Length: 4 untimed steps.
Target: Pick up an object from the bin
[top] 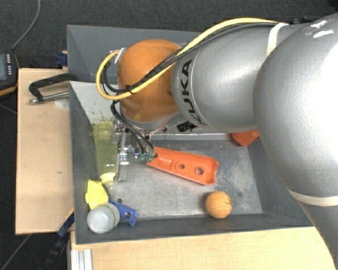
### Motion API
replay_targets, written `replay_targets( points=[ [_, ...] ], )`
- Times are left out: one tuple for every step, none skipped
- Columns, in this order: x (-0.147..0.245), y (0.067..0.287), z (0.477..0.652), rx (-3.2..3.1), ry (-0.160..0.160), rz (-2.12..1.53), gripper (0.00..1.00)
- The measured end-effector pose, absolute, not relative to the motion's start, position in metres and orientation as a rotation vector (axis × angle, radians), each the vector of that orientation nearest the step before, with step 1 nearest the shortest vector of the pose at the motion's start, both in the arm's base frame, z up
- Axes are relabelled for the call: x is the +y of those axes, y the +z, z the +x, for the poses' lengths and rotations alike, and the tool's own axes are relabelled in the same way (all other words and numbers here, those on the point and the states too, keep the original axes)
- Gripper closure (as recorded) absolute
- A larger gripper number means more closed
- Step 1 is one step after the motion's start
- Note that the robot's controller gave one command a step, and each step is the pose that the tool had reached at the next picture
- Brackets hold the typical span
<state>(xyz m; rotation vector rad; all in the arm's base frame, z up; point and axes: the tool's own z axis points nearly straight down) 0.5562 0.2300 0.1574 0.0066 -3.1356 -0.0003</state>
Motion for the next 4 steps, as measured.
replay_targets(
  points=[
    [0.229,0.162,0.558,-3.143,-0.004,0.003,0.00],
    [0.193,0.113,0.554,-3.145,-0.008,-0.050,0.00],
    [0.178,0.092,0.549,-3.139,-0.002,-0.096,0.00],
    [0.168,0.096,0.548,-3.138,-0.004,-0.105,0.00]
  ],
)
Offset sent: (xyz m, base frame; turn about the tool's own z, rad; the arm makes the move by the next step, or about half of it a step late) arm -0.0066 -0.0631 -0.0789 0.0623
